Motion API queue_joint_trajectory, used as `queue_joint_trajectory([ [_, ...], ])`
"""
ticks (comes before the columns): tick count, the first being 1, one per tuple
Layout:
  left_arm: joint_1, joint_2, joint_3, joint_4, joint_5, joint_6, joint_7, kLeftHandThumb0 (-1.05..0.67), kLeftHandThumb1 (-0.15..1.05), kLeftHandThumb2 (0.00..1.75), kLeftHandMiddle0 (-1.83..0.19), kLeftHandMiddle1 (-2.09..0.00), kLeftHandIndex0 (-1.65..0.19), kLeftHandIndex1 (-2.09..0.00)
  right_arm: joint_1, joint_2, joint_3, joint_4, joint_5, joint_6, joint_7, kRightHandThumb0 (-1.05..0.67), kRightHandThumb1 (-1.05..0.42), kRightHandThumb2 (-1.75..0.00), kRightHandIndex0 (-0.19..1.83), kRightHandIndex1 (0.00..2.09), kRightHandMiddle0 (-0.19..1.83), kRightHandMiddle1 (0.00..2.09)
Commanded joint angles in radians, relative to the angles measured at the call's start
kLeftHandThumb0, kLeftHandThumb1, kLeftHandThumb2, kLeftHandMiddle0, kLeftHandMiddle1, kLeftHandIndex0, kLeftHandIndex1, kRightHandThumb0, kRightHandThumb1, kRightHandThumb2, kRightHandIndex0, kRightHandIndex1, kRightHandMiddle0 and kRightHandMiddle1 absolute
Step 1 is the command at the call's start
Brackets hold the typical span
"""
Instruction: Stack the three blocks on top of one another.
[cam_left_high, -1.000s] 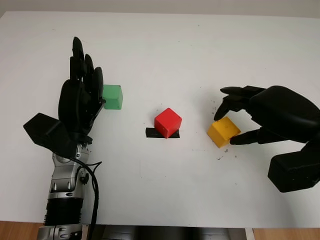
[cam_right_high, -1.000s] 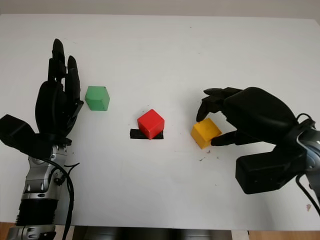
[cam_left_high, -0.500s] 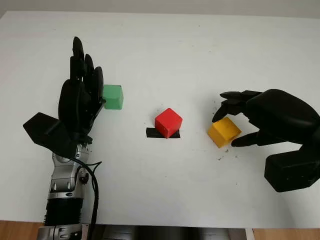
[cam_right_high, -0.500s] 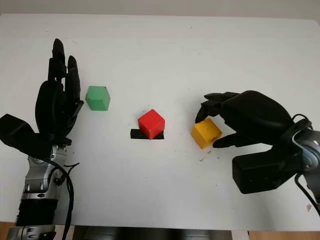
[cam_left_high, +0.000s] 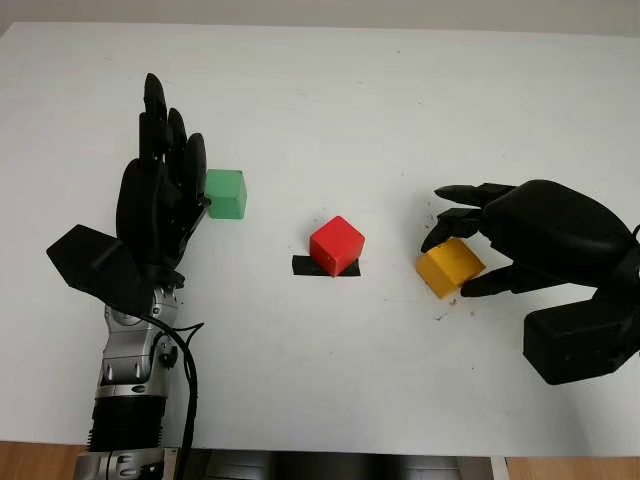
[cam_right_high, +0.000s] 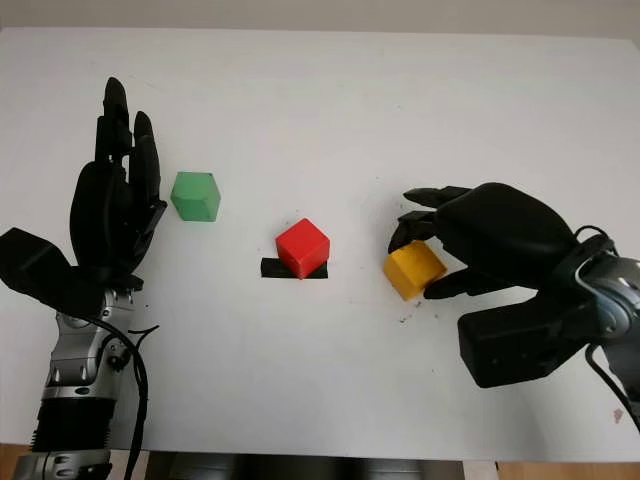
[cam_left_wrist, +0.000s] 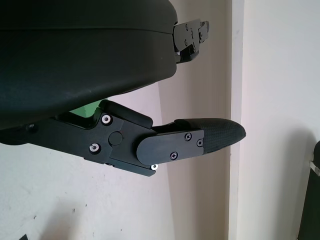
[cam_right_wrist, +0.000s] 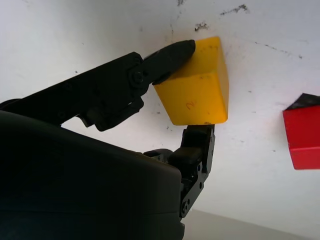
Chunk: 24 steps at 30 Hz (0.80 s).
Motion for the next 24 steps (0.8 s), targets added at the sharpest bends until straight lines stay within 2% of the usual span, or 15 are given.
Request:
queue_joint_trajectory([
  [1,-0.001,-0.002,0.006,-0.008,0.0,-0.013,0.005,-0.67,1.05,0.53,0.19,-0.03,0.19,0.0,-0.001,0.0,-0.01,0.004,0.011,-0.016,-0.019,-0.31,-0.88,-0.05,0.42,0.08,0.62,1.16],
  [11,0.0,0.008,0.001,-0.008,0.006,-0.013,-0.005,-0.68,1.05,0.54,0.19,-0.01,0.19,0.0,-0.097,-0.01,-0.01,0.005,0.052,0.044,0.031,-0.33,-0.89,-0.06,0.43,0.07,0.56,1.19],
  [16,-0.004,0.005,0.006,0.006,-0.007,-0.023,-0.013,-0.68,1.05,0.52,0.19,-0.02,0.19,0.0,-0.235,0.007,0.012,0.052,0.107,0.073,0.074,-0.35,-0.85,-0.05,0.46,0.08,0.64,1.14],
  [21,-0.017,0.008,0.01,0.031,-0.014,-0.034,-0.029,-0.68,1.05,0.51,0.19,0.0,0.19,0.0,-0.417,0.044,0.075,0.161,0.179,0.083,0.155,-0.34,-0.84,-0.05,0.47,0.08,0.65,1.13],
  [24,-0.026,0.004,0.011,0.042,-0.02,-0.042,-0.031,-0.68,1.05,0.51,0.19,0.0,0.19,0.0,-0.509,0.07,0.116,0.195,0.192,0.136,0.217,-0.32,-0.85,-0.06,0.45,0.07,0.64,1.1],
])
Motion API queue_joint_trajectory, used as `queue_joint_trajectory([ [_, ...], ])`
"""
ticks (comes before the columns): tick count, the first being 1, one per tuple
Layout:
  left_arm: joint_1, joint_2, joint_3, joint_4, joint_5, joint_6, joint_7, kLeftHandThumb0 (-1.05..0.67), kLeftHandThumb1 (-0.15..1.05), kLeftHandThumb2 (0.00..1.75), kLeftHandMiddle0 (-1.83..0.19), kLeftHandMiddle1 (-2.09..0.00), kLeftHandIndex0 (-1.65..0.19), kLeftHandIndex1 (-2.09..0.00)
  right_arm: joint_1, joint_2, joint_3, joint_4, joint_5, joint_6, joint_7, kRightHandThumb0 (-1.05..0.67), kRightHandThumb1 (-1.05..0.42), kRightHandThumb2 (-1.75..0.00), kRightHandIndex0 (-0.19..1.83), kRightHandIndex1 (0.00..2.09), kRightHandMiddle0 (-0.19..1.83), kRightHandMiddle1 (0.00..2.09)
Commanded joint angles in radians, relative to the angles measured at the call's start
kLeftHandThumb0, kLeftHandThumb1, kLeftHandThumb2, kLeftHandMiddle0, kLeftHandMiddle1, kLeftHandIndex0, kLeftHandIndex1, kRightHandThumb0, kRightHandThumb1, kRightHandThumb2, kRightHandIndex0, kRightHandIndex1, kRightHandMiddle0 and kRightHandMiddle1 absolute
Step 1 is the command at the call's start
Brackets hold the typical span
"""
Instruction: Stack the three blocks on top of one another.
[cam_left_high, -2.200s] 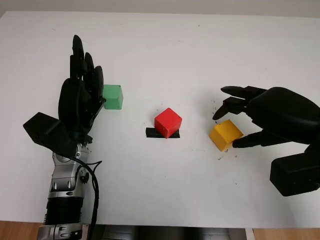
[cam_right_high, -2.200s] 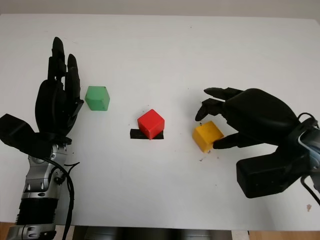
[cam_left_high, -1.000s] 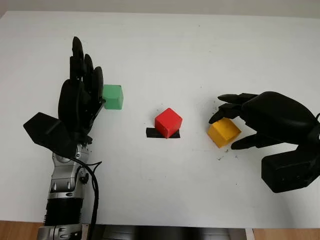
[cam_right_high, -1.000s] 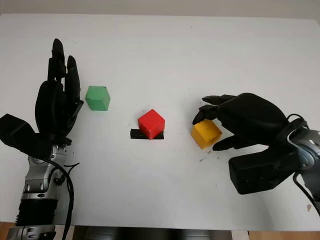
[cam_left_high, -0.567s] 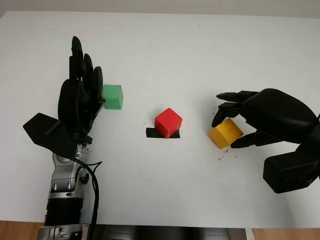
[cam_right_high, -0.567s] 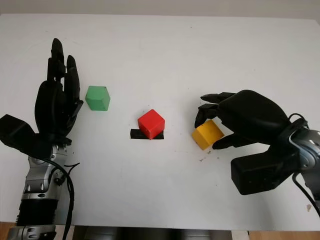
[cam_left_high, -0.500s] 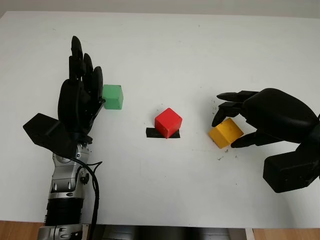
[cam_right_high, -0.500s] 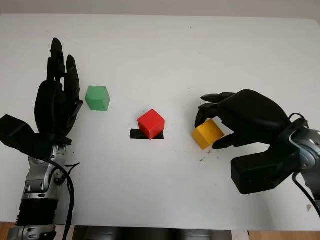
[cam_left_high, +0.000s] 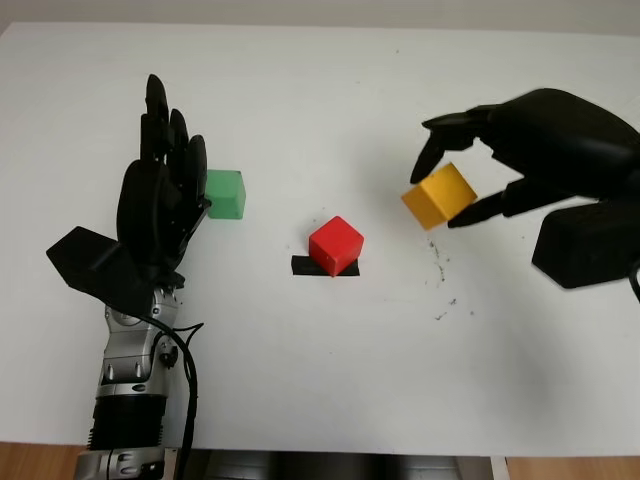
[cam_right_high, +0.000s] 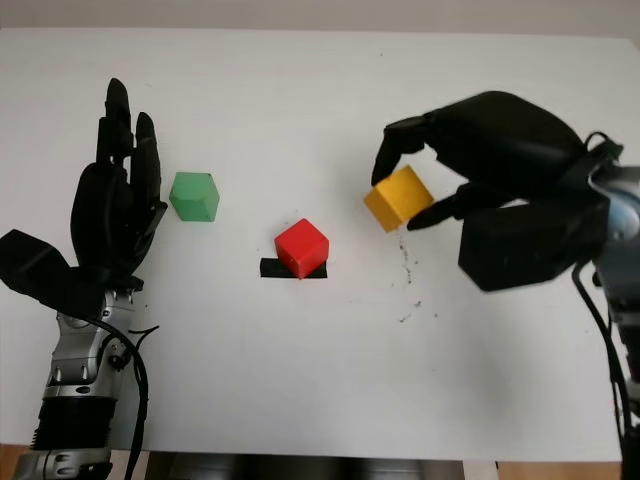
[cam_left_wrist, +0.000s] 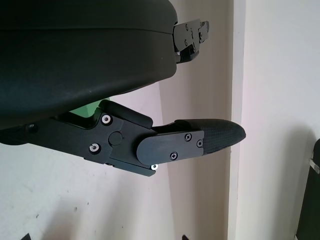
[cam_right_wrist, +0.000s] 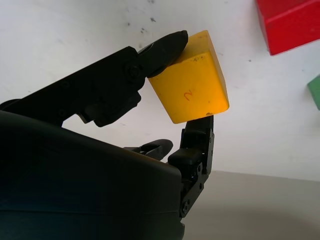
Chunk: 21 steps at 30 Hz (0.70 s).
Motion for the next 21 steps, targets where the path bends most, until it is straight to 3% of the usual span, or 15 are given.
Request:
queue_joint_trajectory([
  [1,-0.019,0.002,0.008,0.007,-0.008,-0.013,-0.003,-0.68,1.05,0.51,0.19,0.0,0.19,0.0,-0.067,0.022,0.021,0.021,0.018,0.026,0.031,-0.32,-0.85,-0.06,0.45,0.06,0.64,1.1],
  [7,-0.026,0.003,0.006,0.017,-0.006,-0.023,-0.002,-0.69,1.05,0.51,0.19,0.0,0.19,0.0,-0.181,0.088,0.087,0.105,0.056,0.054,0.128,-0.36,-0.9,-0.06,0.4,0.04,0.51,1.29],
  [21,-0.023,-0.001,0.002,0.016,-0.005,-0.026,0.004,-0.7,1.05,0.5,0.19,0.0,0.19,0.0,-0.264,0.197,0.175,0.205,0.088,0.078,0.255,-0.45,-0.92,-0.06,0.37,0.04,0.45,1.41],
])
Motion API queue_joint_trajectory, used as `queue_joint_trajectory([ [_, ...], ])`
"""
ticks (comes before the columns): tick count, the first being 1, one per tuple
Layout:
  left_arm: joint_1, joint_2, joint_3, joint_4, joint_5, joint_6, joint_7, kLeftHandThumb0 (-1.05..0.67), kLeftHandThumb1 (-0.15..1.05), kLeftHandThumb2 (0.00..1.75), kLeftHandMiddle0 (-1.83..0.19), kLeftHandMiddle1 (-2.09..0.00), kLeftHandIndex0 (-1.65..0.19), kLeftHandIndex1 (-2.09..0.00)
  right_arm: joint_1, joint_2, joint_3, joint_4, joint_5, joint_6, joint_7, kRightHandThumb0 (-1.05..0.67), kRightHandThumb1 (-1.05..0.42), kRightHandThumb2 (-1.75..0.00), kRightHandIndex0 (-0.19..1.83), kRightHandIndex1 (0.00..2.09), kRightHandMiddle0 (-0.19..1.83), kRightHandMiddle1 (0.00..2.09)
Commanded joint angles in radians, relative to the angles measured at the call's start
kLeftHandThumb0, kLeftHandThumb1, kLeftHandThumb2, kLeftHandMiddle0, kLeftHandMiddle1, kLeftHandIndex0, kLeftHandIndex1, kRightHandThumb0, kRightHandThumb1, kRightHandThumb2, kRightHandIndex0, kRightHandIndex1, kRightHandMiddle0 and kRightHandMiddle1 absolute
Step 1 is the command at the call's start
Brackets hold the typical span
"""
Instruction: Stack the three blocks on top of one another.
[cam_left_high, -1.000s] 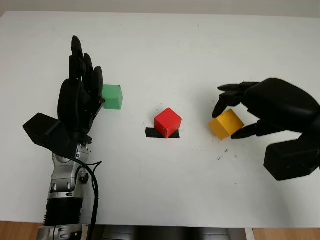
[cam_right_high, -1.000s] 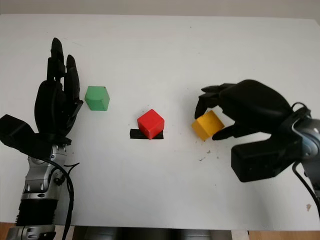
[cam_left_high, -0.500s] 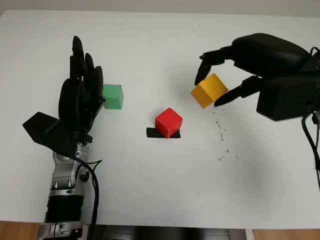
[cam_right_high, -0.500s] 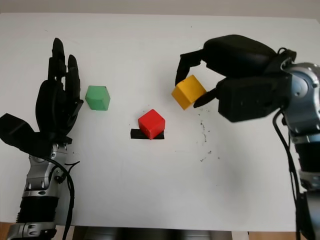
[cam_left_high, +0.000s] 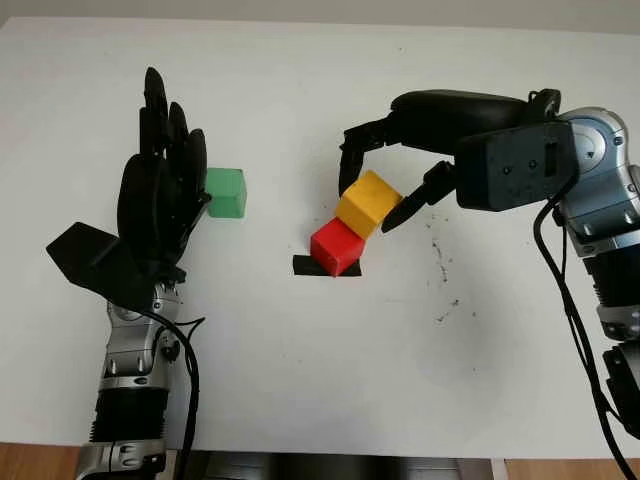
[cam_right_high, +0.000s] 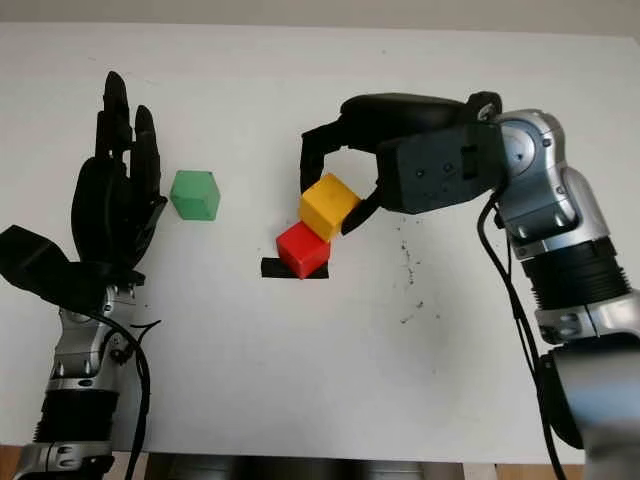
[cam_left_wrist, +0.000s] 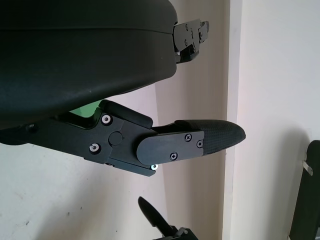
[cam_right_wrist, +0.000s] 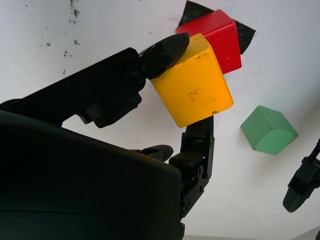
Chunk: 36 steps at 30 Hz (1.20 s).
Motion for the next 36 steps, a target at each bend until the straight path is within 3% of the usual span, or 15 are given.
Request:
queue_joint_trajectory([
  [1,-0.001,0.0,0.002,-0.004,-0.002,-0.005,-0.003,-0.69,1.05,0.51,0.19,0.0,0.19,0.0,-0.03,0.008,0.001,-0.006,0.012,0.012,0.016,-0.45,-0.92,-0.06,0.37,0.04,0.45,1.42],
  [14,0.008,-0.001,-0.002,-0.021,0.005,0.016,0.01,-0.69,1.05,0.51,0.19,0.0,0.19,0.0,-0.014,0.049,0.004,-0.106,0.02,0.255,0.039,-0.46,-0.91,-0.06,0.37,0.04,0.41,1.5],
  [36,0.013,-0.005,-0.001,-0.035,-0.002,0.03,0.005,-0.69,1.05,0.51,0.19,0.0,0.19,0.0,-0.006,0.064,0.002,-0.112,0.04,0.285,0.036,-0.44,-0.92,-0.05,0.37,0.05,0.37,1.58],
])
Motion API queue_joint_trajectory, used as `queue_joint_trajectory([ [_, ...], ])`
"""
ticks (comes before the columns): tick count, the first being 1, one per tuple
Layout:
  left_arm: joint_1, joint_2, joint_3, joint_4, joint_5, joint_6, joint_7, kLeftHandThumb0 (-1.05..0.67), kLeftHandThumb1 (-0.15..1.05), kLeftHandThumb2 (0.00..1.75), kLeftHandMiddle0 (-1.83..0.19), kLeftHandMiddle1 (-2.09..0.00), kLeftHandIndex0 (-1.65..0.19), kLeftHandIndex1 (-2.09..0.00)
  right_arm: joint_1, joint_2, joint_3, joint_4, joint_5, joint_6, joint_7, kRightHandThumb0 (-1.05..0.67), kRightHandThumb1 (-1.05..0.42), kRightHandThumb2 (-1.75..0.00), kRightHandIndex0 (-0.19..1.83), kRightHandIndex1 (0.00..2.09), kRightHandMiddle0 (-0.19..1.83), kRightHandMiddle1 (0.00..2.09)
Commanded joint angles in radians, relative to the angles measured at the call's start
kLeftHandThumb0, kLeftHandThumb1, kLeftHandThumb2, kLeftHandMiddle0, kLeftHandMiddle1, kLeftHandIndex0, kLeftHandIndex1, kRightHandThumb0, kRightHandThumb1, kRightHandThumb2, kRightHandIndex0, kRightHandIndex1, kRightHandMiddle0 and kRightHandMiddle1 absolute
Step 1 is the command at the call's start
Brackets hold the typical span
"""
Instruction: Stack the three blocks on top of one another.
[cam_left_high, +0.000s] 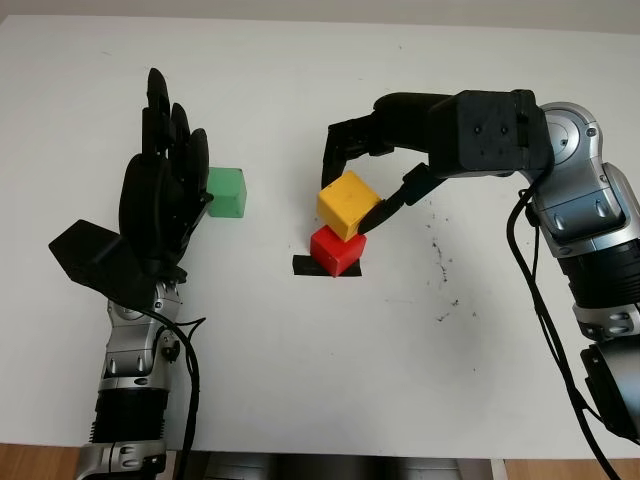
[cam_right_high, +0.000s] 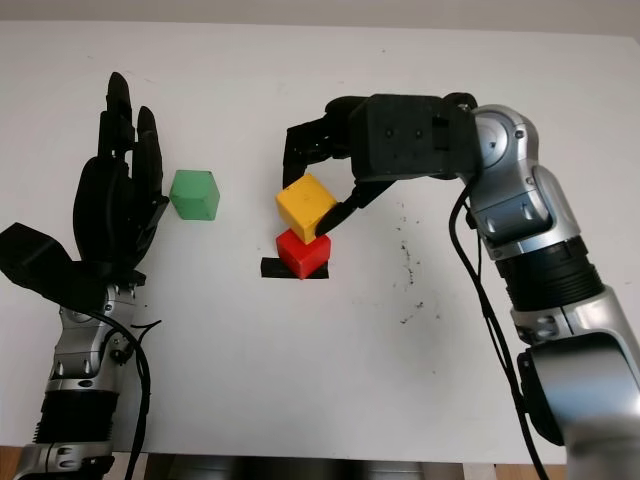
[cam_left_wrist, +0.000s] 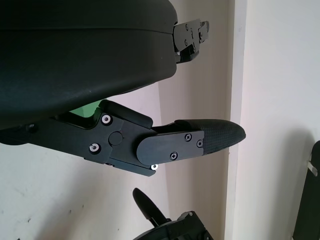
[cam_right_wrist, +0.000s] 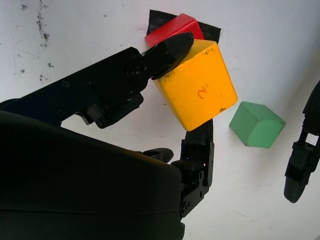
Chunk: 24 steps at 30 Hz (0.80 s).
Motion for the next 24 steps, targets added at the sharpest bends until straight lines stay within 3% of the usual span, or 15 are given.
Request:
queue_joint_trajectory([
  [1,0.011,0.0,0.0,-0.017,0.003,-0.007,-0.002,-0.69,1.05,0.52,0.19,0.0,0.19,0.0,-0.001,0.003,-0.003,-0.007,0.014,-0.013,0.001,-0.45,-0.92,-0.05,0.38,0.06,0.37,1.58],
  [24,0.025,-0.006,0.0,-0.044,0.002,0.02,0.004,-0.69,1.05,0.51,0.19,0.0,0.19,0.0,0.039,0.006,0.029,0.018,-0.009,-0.018,0.012,-0.5,-0.9,-0.05,0.4,0.07,0.43,1.52],
])
